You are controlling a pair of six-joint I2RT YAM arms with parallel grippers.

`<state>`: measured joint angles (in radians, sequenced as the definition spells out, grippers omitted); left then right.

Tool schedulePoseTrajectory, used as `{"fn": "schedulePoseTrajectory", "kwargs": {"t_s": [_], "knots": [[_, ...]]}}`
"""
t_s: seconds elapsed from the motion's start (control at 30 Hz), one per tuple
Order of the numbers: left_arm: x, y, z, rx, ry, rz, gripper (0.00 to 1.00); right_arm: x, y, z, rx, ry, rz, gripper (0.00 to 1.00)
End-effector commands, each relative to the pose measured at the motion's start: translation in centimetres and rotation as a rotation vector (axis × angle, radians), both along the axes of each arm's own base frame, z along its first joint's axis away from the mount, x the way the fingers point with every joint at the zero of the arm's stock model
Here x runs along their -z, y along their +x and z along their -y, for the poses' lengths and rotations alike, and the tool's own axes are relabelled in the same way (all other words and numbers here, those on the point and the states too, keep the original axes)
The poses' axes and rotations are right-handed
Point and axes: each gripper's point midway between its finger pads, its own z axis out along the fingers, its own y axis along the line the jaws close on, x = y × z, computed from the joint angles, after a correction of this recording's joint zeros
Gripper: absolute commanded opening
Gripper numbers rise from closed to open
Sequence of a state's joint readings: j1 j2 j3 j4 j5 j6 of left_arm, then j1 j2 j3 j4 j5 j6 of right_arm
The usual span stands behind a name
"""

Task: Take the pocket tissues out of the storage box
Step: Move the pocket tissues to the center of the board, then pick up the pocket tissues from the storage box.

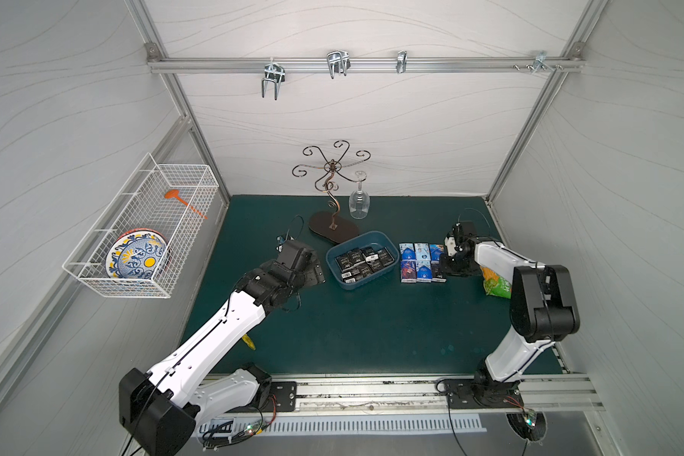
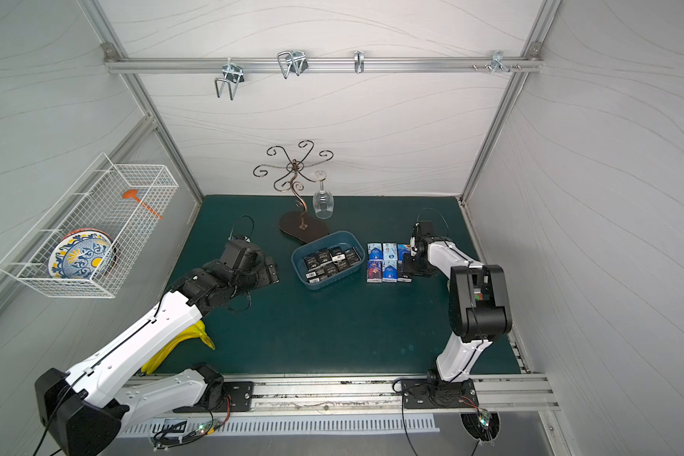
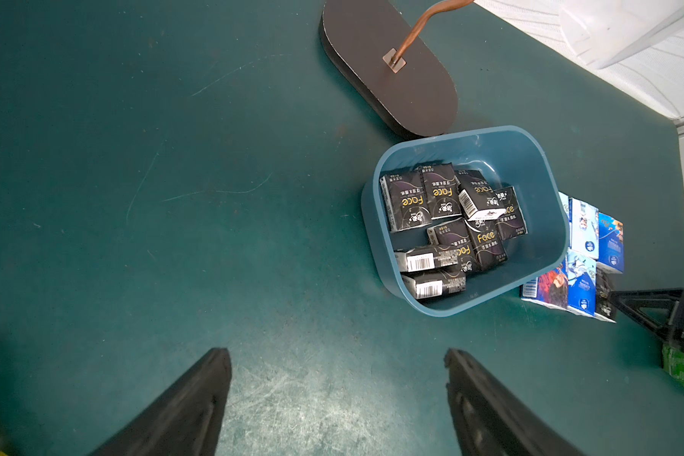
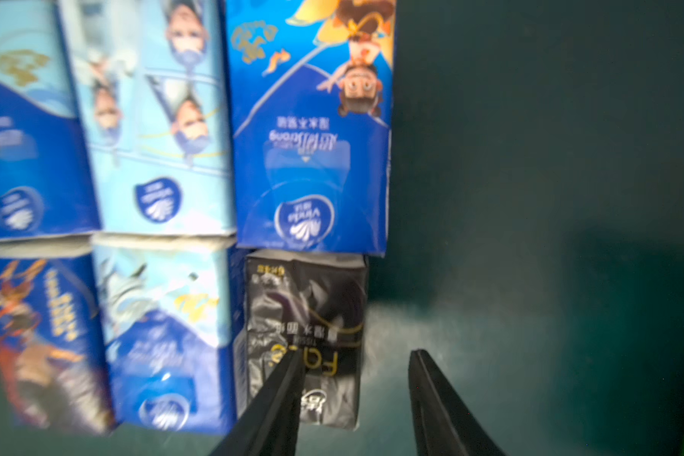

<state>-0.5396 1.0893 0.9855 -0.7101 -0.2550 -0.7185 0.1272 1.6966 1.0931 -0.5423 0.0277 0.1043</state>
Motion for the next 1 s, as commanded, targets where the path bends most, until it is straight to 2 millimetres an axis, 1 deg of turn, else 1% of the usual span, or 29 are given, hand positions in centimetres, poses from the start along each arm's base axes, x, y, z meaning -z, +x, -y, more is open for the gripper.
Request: {"fn": "schedulePoseTrajectory", "kwargs": {"t_s": [0.0, 0.1, 0.17, 0.3, 0.4, 0.53, 0.73, 0.83, 0.9, 0.97], "knots": [[-2.5, 0.3, -0.2, -0.012, -0.012, 0.062, 0.89, -3.5, -0.5, -0.8, -0.017, 0.006, 0.064, 0.49], [-2.5, 0.2, -0.3, -0.015, -0.010, 0.061, 0.89, -5.4, -0.6, -2.3, -0.061, 0.009, 0.113, 0.50], [-2.4, 0.2, -0.3, -0.020, -0.010, 0.060, 0.89, -6.4, -0.8, -3.9, -0.108, 0.015, 0.136, 0.51], [-2.2, 0.0, -0.4, -0.024, -0.014, 0.053, 0.89, -7.1, -1.1, -5.8, -0.155, -0.013, 0.147, 0.51], [-2.4, -0.1, -0.6, -0.032, -0.009, 0.059, 0.89, -7.7, -1.2, -7.8, -0.187, 0.005, 0.172, 0.51], [-2.3, -0.2, -0.8, -0.037, 0.001, 0.055, 0.89, -8.5, -1.2, -12.3, -0.282, 0.055, 0.209, 0.52], [-1.8, -0.3, -0.9, -0.041, 0.012, 0.035, 0.89, -8.3, -0.5, -18.5, -0.372, 0.053, 0.216, 0.53], [-1.9, -0.4, -1.0, -0.041, 0.013, 0.037, 0.89, -7.9, 0.0, -21.6, -0.450, 0.034, 0.238, 0.55], [-2.1, -0.5, -1.2, -0.043, 0.016, 0.041, 0.89, -6.9, 0.5, -23.2, -0.505, -0.015, 0.238, 0.56], [-2.2, -0.6, -1.3, -0.045, 0.020, 0.045, 0.89, -6.0, 1.0, -24.1, -0.543, -0.057, 0.234, 0.57]]}}
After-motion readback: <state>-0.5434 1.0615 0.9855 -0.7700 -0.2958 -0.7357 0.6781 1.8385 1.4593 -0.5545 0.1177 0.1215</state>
